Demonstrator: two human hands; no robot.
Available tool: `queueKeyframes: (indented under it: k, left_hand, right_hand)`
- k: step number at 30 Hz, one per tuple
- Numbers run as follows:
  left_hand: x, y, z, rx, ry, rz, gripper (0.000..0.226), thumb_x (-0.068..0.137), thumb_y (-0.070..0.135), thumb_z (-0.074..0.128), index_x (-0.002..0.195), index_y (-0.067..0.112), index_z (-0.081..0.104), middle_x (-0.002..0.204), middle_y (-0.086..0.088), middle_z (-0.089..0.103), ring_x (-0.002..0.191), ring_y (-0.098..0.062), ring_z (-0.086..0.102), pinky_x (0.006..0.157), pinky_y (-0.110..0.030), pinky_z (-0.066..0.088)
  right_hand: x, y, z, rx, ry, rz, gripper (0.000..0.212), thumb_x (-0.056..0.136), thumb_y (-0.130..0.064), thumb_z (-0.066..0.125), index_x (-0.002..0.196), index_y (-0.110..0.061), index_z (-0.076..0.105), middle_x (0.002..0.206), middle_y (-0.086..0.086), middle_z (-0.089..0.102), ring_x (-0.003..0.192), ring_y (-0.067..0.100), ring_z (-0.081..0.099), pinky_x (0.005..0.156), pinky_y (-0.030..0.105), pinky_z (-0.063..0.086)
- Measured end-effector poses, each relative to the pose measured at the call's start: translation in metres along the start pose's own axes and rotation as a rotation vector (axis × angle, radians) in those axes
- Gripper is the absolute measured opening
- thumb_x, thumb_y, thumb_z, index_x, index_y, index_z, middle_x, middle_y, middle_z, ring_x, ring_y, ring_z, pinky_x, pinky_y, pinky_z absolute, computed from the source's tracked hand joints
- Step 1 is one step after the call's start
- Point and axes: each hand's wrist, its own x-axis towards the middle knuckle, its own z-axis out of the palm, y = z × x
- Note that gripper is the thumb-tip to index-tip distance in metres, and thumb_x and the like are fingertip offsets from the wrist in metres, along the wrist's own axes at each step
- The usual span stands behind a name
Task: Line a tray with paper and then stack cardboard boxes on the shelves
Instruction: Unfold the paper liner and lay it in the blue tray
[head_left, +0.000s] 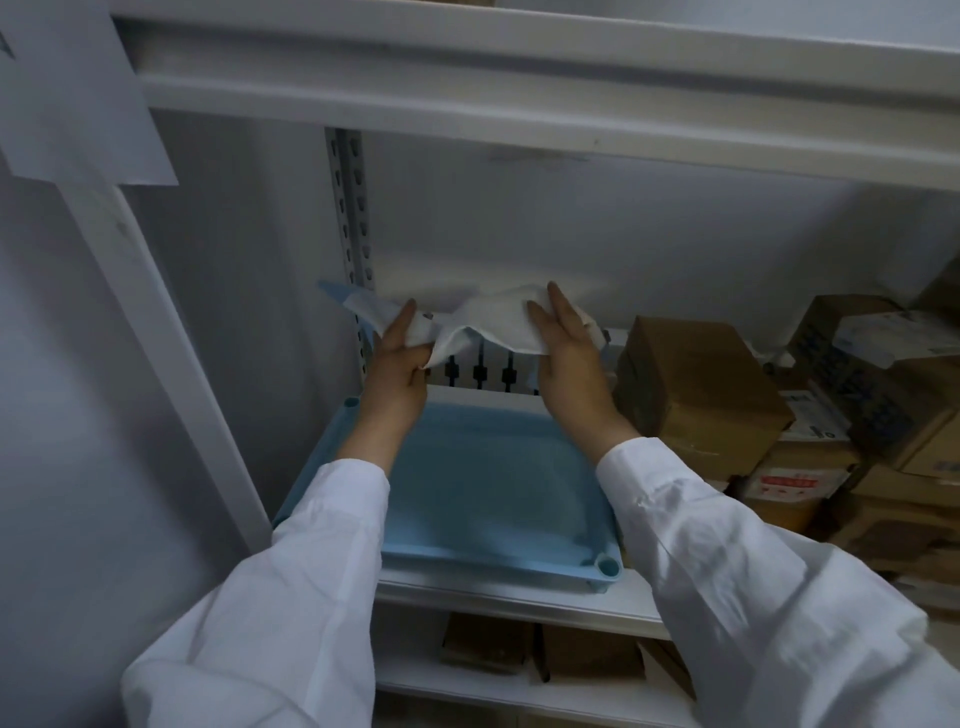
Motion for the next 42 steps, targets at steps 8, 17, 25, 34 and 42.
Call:
queueKeyframes:
  k: [8,17,25,34,42]
  left_hand:
    - [-0.029,-0.041,0.017,0.121,-0.168,-0.275,0.043,0.086,-0.019,0.035,0.105,-0.002,0.07,0.155,-0.016,0.019,0.144,-0.029,0.017,0.112,-0.02,0.013]
    - [-0.043,-0.07,0.027,0.587,-0.492,-0.449,0.039,0.091,0.005,0.042,0.123,0.017,0.061,0.137,-0.008,0.05,0.135,-0.025,0.032,0.109,-0.032,0.031]
    - [-0.058,-0.078,0.028,0.826,-0.547,-0.549,0.037,0.087,0.006,0.043,0.12,0.012,0.06,0.132,-0.013,0.049,0.135,-0.029,0.025,0.104,-0.036,0.029]
    - [-0.073,-0.059,0.027,0.95,-0.648,-0.726,0.044,0.089,0.017,0.043,0.133,0.015,0.047,0.156,-0.022,0.0,0.138,-0.05,-0.015,0.11,-0.061,-0.01]
    - [-0.082,-0.073,0.037,0.795,-0.776,-0.334,0.052,0.093,0.002,0.036,0.133,0.031,0.05,0.153,0.0,0.03,0.143,-0.026,0.02,0.117,-0.047,0.004]
  right_hand:
    - [-0.02,0.022,0.03,-0.232,-0.39,0.273,0.046,0.098,0.001,0.036,0.142,-0.01,0.039,0.156,0.007,0.023,0.142,0.033,0.024,0.115,0.039,0.023]
    - [-0.033,0.032,0.048,-0.593,-0.64,0.313,0.04,0.093,-0.001,0.04,0.127,-0.015,0.056,0.129,0.009,0.057,0.111,0.028,0.057,0.091,0.031,0.048]
    - [-0.056,0.044,0.061,-0.606,-0.918,0.241,0.044,0.094,-0.001,0.038,0.133,-0.014,0.052,0.135,0.009,0.053,0.112,0.028,0.056,0.085,0.031,0.051]
    - [-0.069,0.061,0.066,-0.677,-0.768,0.148,0.043,0.095,-0.016,0.044,0.137,-0.022,0.046,0.134,0.012,0.042,0.121,0.034,0.043,0.097,0.039,0.041]
    - [-0.074,0.07,0.067,-0.541,-0.847,0.271,0.032,0.101,-0.022,0.035,0.122,-0.016,0.058,0.128,0.011,0.058,0.114,0.032,0.055,0.094,0.038,0.047]
